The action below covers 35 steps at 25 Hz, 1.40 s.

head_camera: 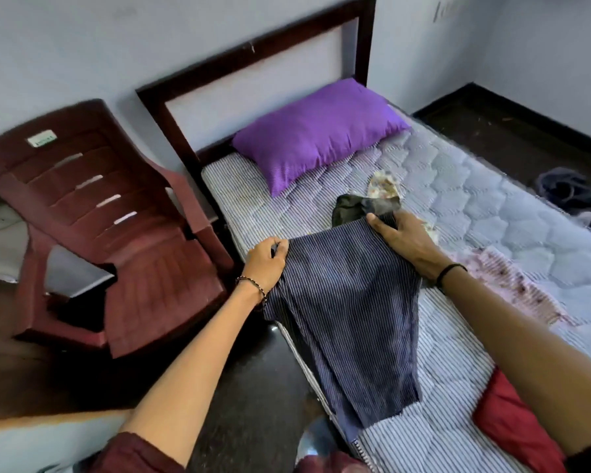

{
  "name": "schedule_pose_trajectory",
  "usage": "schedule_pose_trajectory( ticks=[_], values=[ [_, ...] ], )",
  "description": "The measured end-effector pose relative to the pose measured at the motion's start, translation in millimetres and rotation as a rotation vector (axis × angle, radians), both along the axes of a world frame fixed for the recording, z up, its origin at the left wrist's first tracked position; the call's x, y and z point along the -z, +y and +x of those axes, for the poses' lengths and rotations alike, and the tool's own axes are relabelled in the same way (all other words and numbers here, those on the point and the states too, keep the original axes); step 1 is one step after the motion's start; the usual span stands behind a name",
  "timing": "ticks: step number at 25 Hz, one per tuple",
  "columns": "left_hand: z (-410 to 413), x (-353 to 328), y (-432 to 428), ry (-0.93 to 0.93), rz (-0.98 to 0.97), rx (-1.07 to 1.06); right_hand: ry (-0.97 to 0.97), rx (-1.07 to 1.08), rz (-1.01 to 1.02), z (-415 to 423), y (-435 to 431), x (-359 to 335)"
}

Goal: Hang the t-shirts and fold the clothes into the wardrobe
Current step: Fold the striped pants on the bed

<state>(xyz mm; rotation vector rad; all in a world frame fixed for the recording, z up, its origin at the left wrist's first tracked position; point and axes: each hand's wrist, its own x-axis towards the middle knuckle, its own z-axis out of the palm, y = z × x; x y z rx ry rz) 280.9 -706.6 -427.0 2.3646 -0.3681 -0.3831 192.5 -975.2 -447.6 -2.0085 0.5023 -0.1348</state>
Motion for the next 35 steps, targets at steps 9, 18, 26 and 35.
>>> schedule_pose_trajectory(
  ticks=[9,18,26,35],
  values=[
    [92,147,-50,-0.239,0.158,-0.042,-0.033,0.145,-0.132,99,-29,162],
    [95,190,-20,-0.195,0.235,-0.007,-0.052,0.004,-0.013,81,-29,196],
    [-13,239,19,-0.282,0.192,0.394,0.145,0.058,0.378,-35,-24,243],
    [-66,268,26,-0.304,0.176,0.748,0.220,0.034,0.353,-95,-9,260]
  ],
)
